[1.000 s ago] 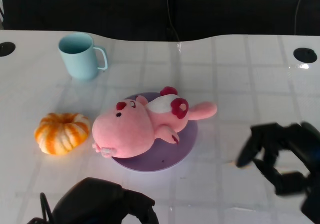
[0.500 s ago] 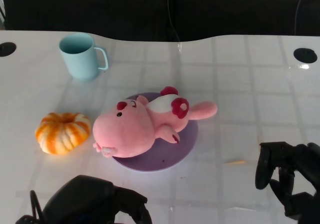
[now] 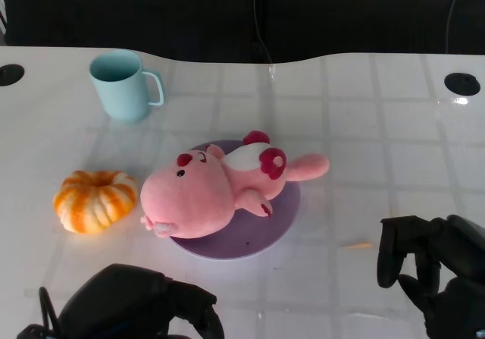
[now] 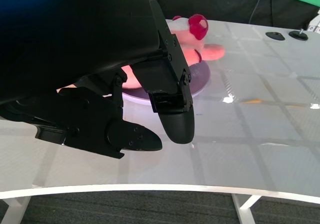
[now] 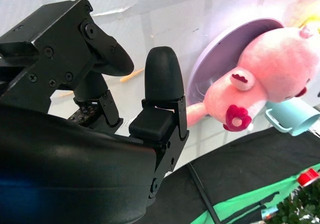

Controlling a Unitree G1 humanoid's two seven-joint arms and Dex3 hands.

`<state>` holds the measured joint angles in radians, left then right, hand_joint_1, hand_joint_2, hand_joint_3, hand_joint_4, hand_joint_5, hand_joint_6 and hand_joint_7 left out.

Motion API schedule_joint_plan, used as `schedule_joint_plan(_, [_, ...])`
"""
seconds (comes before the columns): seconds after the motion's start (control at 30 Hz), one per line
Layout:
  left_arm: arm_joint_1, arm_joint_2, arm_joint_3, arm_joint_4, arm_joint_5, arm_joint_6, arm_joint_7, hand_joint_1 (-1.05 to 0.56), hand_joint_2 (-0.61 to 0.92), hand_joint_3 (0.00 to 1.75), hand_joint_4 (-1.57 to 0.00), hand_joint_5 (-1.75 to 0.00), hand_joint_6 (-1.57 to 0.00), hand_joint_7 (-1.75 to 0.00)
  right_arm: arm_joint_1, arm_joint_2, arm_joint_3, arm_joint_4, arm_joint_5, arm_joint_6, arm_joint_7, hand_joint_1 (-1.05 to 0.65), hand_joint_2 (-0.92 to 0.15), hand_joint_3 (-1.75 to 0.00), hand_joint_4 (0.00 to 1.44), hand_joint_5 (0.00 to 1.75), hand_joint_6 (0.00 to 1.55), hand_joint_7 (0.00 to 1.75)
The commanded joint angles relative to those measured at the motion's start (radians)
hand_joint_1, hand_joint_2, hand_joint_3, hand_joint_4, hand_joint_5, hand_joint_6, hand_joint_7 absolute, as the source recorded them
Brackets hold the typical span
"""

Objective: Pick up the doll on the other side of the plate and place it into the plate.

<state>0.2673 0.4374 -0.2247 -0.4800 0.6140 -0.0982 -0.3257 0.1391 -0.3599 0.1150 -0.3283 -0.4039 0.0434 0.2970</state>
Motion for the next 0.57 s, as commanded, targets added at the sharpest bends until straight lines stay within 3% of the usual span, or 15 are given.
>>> schedule_joint_plan(0.03, [0.006,0.011,0.016,0.01,-0.007,0.0,0.005,-0.21,0.92,0.24,-0.73,-1.3,-0.91,-0.56,-0.011,-0.02,0.011,-0.003,-0.023,0.028,0.011,-0.04,-0.37,-1.26,0.82,1.75,0.78,1.45])
schedule_joint_plan(0.57, [0.005,0.009,0.02,0.006,-0.02,-0.004,-0.001,-0.19,0.92,0.24,-0.73,-1.27,-0.88,-0.61,-0.014,-0.026,0.017,-0.021,-0.022,0.055,0.042,-0.03,-0.4,-1.24,0.82,1.75,0.78,1.42])
